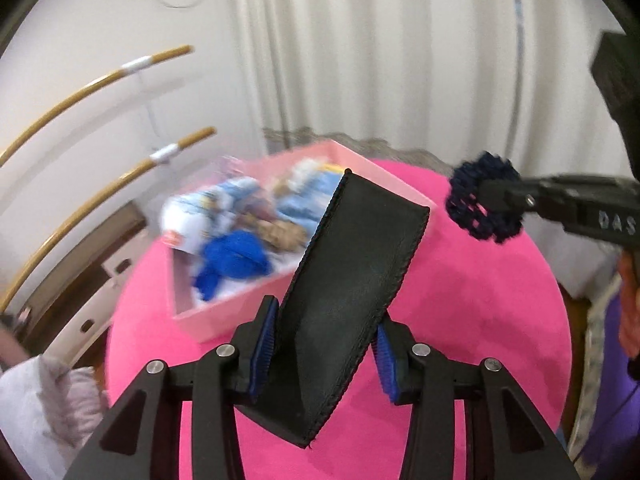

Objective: Organize soft objects
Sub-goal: 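Lower the case and scrunchie into the pink box and open both tools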

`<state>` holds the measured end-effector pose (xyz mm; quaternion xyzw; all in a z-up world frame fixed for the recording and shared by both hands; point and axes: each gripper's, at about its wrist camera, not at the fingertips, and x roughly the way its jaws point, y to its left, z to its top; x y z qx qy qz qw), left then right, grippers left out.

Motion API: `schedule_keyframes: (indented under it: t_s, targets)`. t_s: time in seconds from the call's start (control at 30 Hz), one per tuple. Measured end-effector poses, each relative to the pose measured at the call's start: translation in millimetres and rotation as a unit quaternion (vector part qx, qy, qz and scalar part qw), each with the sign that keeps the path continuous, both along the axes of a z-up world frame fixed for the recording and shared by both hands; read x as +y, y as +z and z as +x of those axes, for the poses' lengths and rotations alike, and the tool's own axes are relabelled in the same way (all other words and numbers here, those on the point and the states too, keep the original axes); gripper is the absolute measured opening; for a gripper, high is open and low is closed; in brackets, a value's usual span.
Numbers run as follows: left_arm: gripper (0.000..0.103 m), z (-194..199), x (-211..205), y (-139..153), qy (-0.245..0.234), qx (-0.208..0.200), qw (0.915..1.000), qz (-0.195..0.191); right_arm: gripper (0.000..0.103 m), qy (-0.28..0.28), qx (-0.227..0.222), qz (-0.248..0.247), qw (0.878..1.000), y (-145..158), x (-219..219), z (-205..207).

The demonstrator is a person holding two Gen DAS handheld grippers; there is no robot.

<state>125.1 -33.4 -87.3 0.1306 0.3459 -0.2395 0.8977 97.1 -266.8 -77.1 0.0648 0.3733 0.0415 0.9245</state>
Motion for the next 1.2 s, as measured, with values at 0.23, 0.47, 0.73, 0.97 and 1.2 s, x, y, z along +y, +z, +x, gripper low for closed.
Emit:
schedule_keyframes:
  t_s: [0.23,0.47,0.73,0.97,1.2]
  targets:
    - [0.041,4,18,31,0.057,-0.013,0.9979,-0.029,0.009,0.026,-0.022,-0.013,0.999,27,21,26]
    - [0.041,20,24,48,0.091,-0.015,0.9942,-0.055,0.009,0.039,-0.032,-0.020,0.999,47,30,55]
    - [0.041,48,20,60,0.119,-0.014,0.9903,-0.070,0.009,0.044,-0.019,-0.023,0.999,50,24,92]
    - [0.041,63,4,56,0.137,0.001,0.9878,-0.074,0.009,0.045,0.001,-0.012,0.999,36,17,126]
    - [0.041,90,-17,51,0.143,0.016,0.9871,-0.071,0.009,0.042,0.024,-0.008,0.999,18,13,156]
